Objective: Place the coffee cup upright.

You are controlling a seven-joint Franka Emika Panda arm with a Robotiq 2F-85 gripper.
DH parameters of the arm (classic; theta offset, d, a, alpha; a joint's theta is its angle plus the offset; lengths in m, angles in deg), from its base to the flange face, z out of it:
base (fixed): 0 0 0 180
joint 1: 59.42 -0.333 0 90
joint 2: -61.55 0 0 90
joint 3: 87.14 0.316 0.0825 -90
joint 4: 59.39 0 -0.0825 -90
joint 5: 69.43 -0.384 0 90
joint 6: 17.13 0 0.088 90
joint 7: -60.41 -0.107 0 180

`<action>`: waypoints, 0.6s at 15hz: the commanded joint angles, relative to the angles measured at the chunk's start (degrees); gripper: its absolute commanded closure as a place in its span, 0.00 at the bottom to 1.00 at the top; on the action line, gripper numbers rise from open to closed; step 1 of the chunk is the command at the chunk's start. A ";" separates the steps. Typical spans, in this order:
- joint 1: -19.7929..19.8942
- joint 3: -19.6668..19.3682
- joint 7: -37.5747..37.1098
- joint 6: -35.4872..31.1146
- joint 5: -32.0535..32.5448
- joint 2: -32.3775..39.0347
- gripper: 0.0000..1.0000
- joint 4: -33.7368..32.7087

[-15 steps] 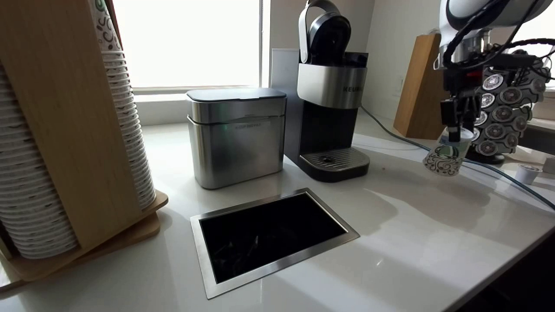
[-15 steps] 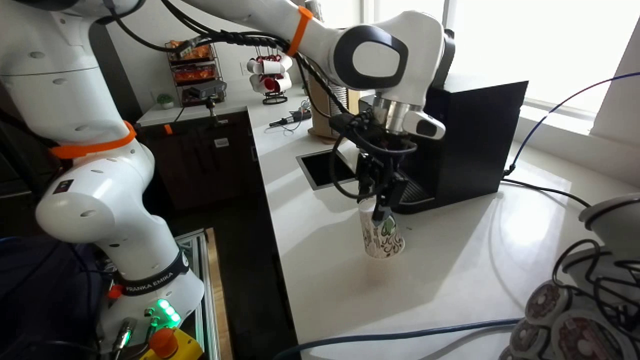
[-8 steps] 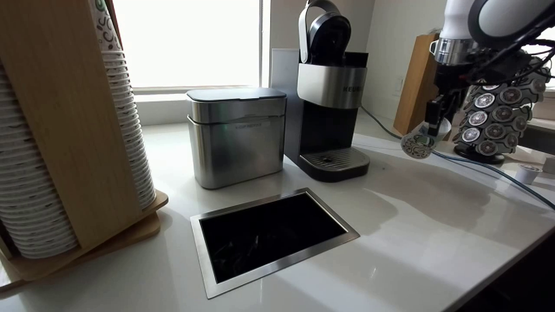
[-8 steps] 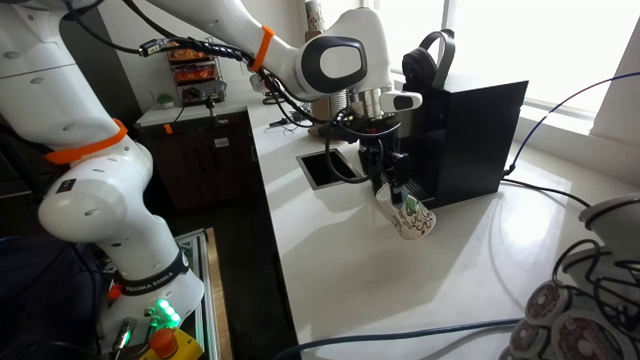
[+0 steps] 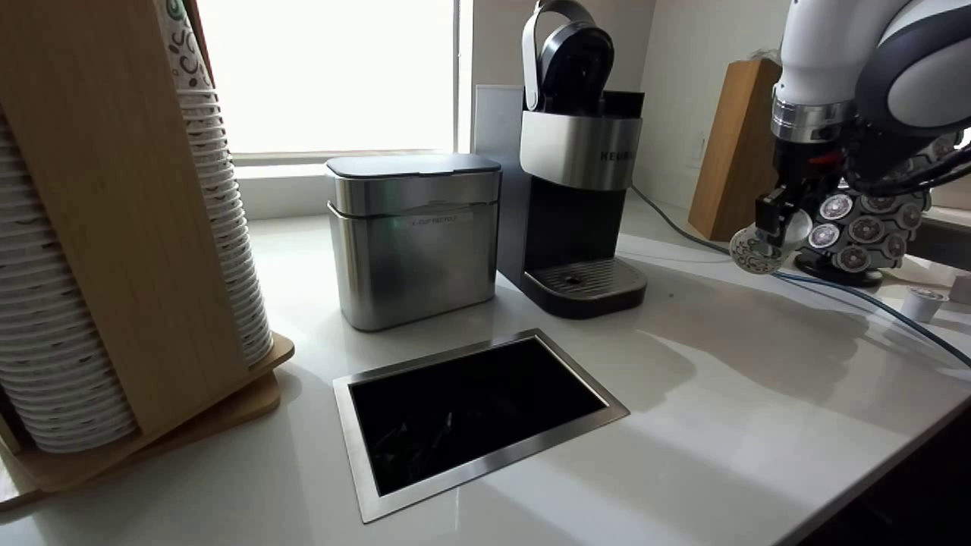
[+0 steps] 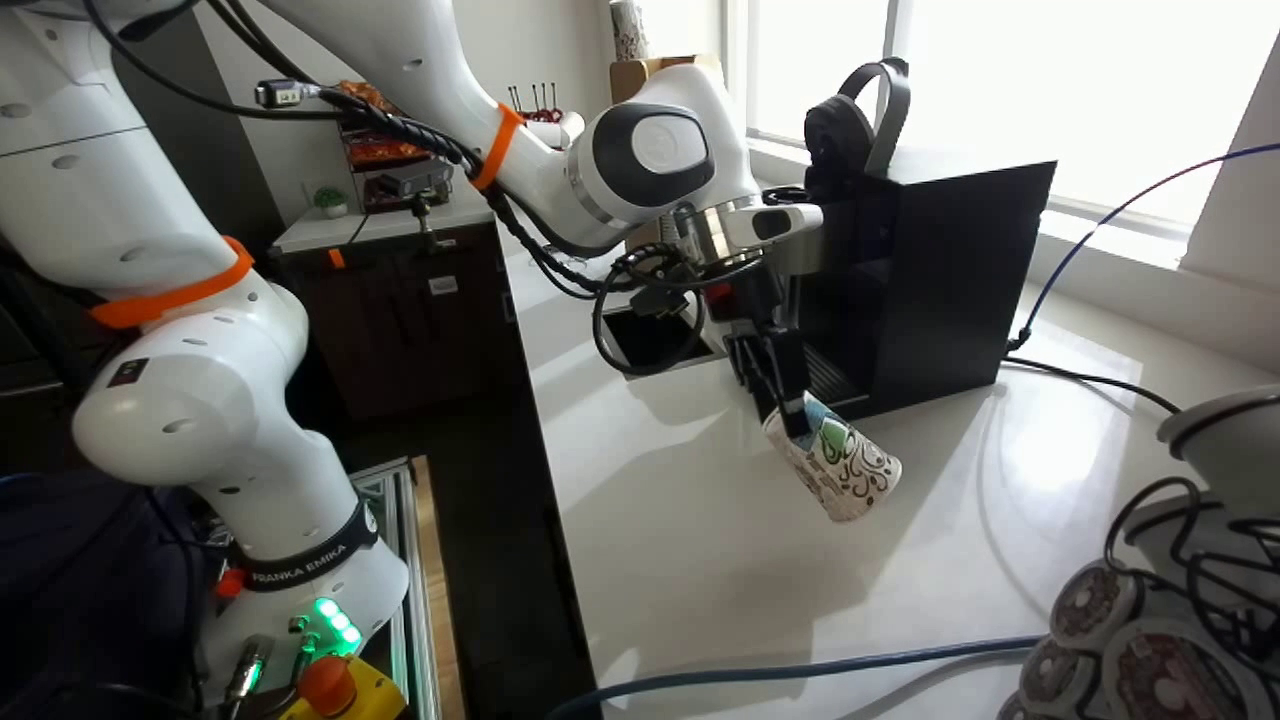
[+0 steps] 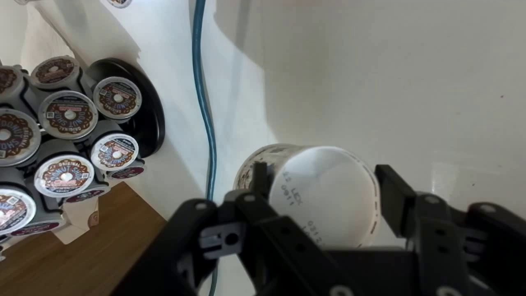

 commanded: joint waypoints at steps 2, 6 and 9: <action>-0.03 0.15 -3.17 -1.38 0.23 1.43 0.59 0.88; -0.49 -0.14 -1.37 -4.29 -0.65 2.72 0.59 1.43; -1.32 -0.37 5.15 -7.23 -7.34 1.48 0.02 3.28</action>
